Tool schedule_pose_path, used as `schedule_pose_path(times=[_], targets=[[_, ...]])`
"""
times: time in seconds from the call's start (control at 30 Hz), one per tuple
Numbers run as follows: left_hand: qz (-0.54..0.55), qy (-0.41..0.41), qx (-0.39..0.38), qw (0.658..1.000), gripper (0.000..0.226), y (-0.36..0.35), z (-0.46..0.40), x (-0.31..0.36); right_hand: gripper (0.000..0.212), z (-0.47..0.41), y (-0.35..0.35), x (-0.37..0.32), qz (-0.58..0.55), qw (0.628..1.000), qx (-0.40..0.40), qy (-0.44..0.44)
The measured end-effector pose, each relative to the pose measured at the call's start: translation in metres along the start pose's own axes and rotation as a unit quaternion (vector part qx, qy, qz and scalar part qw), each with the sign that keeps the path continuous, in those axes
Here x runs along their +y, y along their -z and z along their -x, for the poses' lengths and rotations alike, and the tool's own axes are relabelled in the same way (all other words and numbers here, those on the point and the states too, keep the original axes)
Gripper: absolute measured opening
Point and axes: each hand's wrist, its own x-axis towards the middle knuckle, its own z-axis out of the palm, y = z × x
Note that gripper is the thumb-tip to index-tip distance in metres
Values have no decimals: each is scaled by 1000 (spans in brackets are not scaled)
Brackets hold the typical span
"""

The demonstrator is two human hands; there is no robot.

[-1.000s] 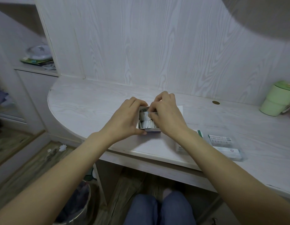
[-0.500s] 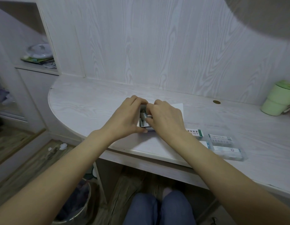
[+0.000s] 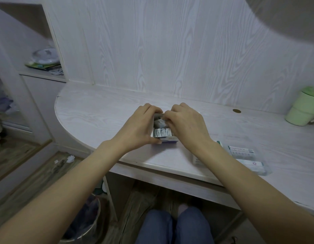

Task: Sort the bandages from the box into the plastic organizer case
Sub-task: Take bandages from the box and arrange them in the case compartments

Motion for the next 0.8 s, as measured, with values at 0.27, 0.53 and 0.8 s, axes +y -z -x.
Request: schedule_pose_path(times=[0.27, 0.53, 0.8], targets=[[-26, 30, -56, 998, 79, 7, -14, 3, 11, -9, 4, 25, -272, 953, 13, -132], [-66, 125, -134, 981, 97, 14, -42, 3, 11, -12, 10, 47, -396, 880, 102, -242], [173, 71, 24, 982, 85, 24, -52, 64, 17, 1, 37, 72, -608, 715, 130, -320]])
